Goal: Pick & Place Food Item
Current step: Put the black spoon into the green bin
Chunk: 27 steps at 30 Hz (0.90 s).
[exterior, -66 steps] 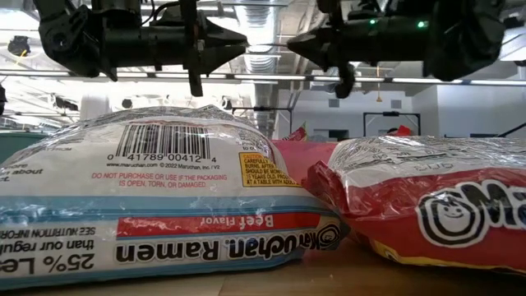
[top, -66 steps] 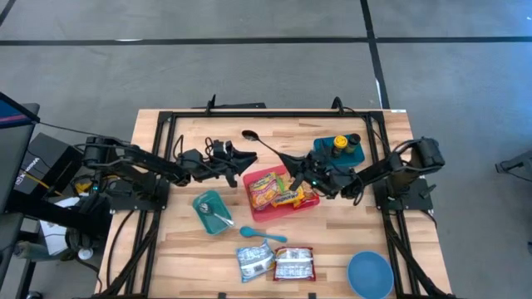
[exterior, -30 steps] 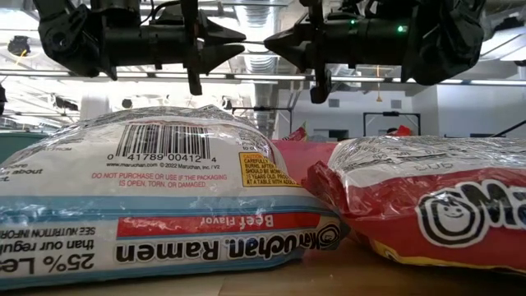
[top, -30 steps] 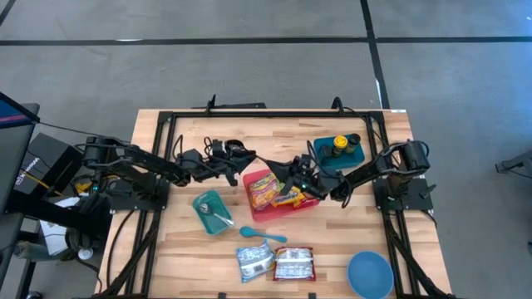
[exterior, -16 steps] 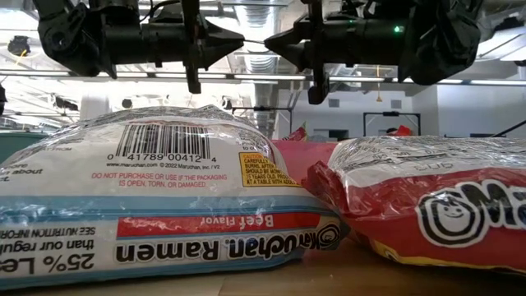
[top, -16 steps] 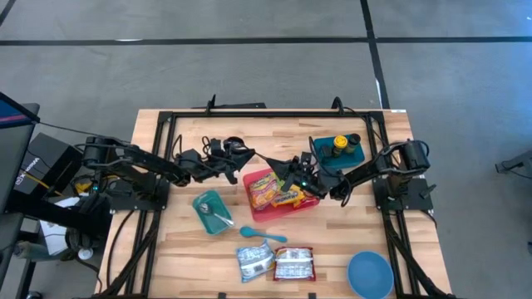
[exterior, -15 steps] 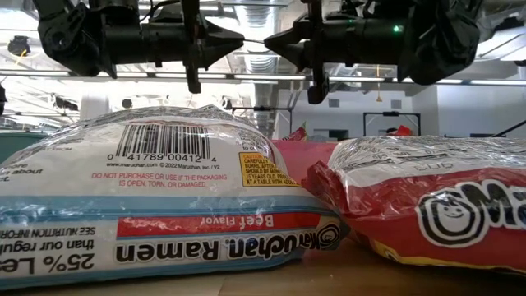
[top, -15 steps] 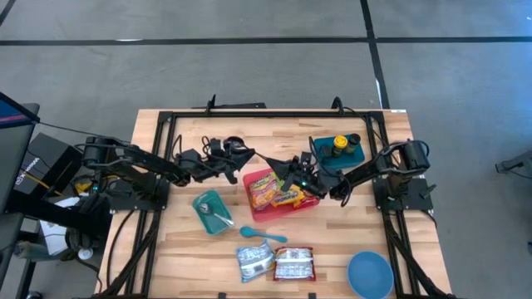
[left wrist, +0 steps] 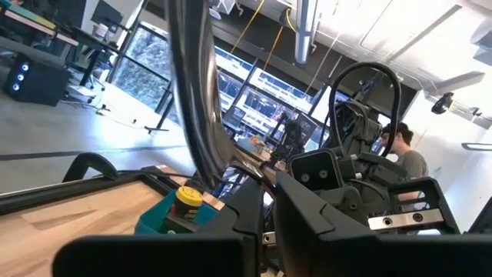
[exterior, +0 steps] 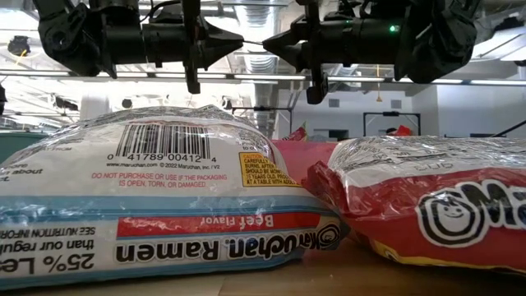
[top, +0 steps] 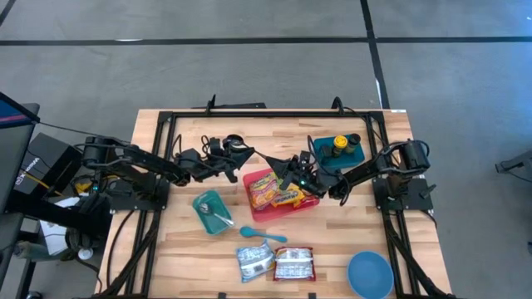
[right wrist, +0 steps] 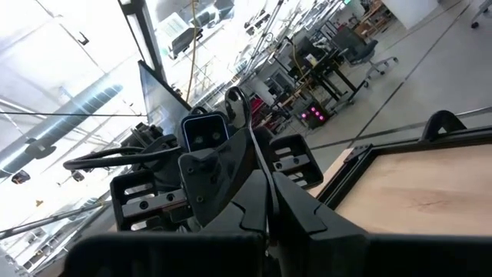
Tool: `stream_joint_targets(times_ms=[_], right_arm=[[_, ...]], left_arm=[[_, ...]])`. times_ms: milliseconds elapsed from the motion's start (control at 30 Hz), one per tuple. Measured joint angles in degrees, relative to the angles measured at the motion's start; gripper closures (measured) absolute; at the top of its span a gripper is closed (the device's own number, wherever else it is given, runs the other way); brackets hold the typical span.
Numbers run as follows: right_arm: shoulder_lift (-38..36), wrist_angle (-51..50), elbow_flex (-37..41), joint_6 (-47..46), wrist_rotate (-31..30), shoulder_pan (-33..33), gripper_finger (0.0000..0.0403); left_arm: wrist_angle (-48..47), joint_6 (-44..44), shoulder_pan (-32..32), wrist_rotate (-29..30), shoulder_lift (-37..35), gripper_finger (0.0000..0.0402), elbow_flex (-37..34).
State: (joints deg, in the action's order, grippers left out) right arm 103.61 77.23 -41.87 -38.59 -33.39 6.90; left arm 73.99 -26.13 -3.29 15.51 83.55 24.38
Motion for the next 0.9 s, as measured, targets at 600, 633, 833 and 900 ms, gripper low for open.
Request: stream_joint_targets(times_ms=[600, 633, 833, 900], right_arm=[[0.02, -0.74, 0.0, 0.15, 0.57, 0.0, 0.0364], [0.02, -0.74, -0.02, 0.15, 0.61, 0.0, 0.0361], [0.02, -1.45, -0.06, 0.15, 0.55, 0.0, 0.0353], [0.02, -1.86, -0.07, 0.15, 0.55, 0.0, 0.0351]], left_arm=[[-0.62, 0.92, 0.07, -0.51, 0.15, 0.0391, 0.07], [-0.7, 0.98, 0.09, -0.7, 0.15, 0.0392, 0.07], [-0.64, 0.96, 0.09, -0.96, 0.17, 0.0399, 0.04], [-0.75, 0.96, 0.07, -0.92, 0.17, 0.0398, 0.02]])
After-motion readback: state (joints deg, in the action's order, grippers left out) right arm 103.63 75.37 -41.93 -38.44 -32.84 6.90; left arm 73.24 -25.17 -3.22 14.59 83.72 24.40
